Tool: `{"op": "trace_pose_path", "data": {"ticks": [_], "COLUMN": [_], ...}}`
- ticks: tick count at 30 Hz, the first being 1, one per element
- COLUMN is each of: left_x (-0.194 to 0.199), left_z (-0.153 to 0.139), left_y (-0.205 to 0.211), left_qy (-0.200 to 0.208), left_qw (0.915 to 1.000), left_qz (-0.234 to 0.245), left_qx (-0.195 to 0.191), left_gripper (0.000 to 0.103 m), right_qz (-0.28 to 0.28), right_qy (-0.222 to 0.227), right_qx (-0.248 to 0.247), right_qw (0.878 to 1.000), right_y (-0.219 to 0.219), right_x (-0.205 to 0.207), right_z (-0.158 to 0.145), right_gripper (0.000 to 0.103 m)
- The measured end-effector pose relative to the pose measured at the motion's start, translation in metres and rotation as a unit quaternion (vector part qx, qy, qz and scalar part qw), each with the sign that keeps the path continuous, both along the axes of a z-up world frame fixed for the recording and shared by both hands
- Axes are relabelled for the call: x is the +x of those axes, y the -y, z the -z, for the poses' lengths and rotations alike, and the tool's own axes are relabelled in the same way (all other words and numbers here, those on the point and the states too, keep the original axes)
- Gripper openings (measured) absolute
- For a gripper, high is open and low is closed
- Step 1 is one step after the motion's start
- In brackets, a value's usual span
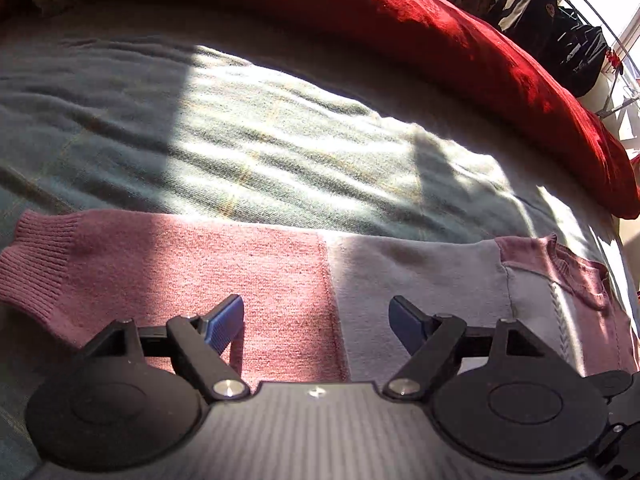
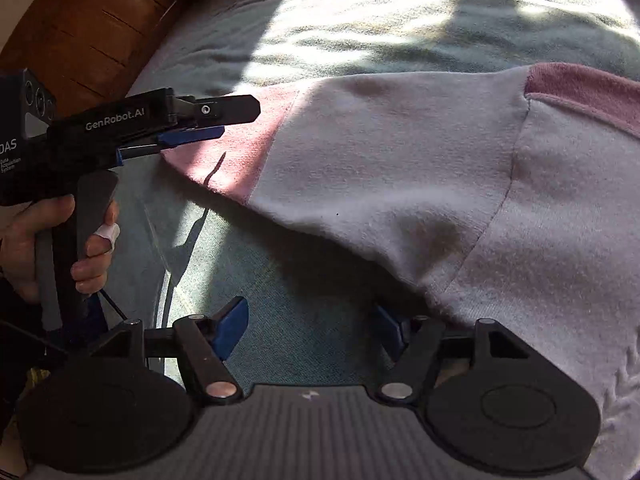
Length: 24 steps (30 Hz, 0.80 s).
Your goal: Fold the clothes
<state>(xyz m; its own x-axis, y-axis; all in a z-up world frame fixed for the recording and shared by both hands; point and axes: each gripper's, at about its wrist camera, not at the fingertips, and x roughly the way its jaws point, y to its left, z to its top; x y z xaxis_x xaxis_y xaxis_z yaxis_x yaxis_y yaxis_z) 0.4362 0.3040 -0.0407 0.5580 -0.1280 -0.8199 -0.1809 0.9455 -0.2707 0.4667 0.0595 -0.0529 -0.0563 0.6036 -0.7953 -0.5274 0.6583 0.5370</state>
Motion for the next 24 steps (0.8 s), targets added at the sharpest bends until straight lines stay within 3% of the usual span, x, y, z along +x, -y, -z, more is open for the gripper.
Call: {"op": "trace_pose_path", "data": {"ticks": [2, 6, 9, 11, 14, 18, 20, 24], "left_x": [0.006, -0.002, 0.003, 0.010, 0.022, 0.032, 0.033, 0.032], "left_z": [0.006, -0.013, -0.014, -0.006, 0.016, 0.022, 0.021, 0.019], "left_y": [0.015, 0.038, 0.063, 0.080, 0.087, 0.074, 0.071, 0.071], "left_qy": [-0.012, 0.024, 0.027, 0.017, -0.012, -0.012, -0.017, -0.020], "left_qw": [0.9994, 0.9957, 0.9879, 0.9838, 0.9857, 0.9890, 0.9890, 0.9885], "left_qz": [0.031, 0.089, 0.150, 0.177, 0.168, 0.138, 0.134, 0.140], "left_qx": [0.013, -0.001, -0.027, -0.024, -0.002, -0.052, -0.059, -0.053], "left_gripper": [0.079, 0.080, 0.081, 0.081, 0.081, 0.085, 0.085, 0.085], "right_qz": [-0.002, 0.026, 0.036, 0.040, 0.037, 0.048, 0.041, -0.020], "right_qy": [0.025, 0.056, 0.062, 0.062, 0.077, 0.079, 0.067, 0.057], "right_qx": [0.003, -0.012, -0.037, -0.038, -0.024, -0.003, -0.003, -0.007], "right_qw": [1.000, 0.998, 0.997, 0.997, 0.996, 0.996, 0.997, 0.998], "right_y": [0.008, 0.042, 0.067, 0.078, 0.075, 0.055, 0.044, 0.036], "right_x": [-0.008, -0.012, -0.014, -0.017, -0.022, -0.018, -0.023, -0.049], "right_z": [-0.012, -0.030, -0.030, -0.028, -0.028, -0.014, -0.003, -0.007], "right_gripper": [0.072, 0.072, 0.072, 0.072, 0.072, 0.072, 0.083, 0.085]}}
